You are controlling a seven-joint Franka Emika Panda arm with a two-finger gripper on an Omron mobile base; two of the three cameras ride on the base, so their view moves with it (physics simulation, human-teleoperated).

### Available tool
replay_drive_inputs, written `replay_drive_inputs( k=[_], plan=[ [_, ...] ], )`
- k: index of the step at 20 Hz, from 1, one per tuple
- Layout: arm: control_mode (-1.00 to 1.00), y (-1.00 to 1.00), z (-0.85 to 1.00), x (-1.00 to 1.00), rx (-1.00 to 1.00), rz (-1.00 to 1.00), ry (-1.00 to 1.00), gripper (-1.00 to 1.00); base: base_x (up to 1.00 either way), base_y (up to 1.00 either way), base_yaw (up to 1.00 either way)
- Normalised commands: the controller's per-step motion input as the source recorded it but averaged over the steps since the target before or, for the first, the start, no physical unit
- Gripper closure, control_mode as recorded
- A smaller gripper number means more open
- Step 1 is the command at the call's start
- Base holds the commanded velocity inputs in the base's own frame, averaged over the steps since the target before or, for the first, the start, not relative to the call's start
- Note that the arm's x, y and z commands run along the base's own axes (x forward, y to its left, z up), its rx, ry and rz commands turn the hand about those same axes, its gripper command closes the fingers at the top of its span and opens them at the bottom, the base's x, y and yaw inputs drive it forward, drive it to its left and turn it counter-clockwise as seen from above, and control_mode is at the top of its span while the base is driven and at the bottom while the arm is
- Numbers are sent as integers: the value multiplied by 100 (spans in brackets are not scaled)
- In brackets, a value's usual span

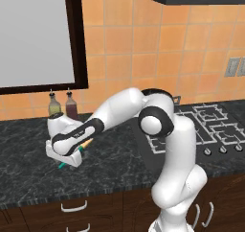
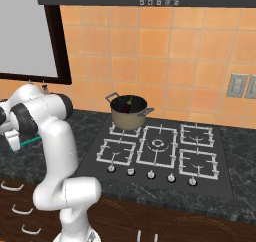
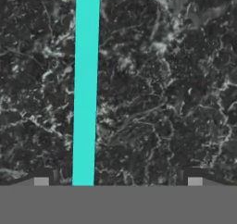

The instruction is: Put the eggplant and bell pepper in the pot. Retrieve the spatula and lightly stir the vegetables in the pot.

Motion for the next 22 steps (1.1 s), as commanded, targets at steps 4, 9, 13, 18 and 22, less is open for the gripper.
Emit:
replay_drive_inputs(
  k=[4, 9, 13, 18, 22],
  plan=[
    [-100, 3, -6, 4, 0, 0, 0, -100, 0, 0, 0],
    [-100, 6, -1, 8, 0, 0, 0, -100, 0, 0, 0],
    [-100, 6, -11, 10, 0, 0, -2, -100, 0, 0, 0],
    [-100, 10, -21, 2, 2, 0, -11, -100, 0, 0, 0],
    [-100, 6, -17, 0, 1, 0, -3, -100, 0, 0, 0]
  ],
)
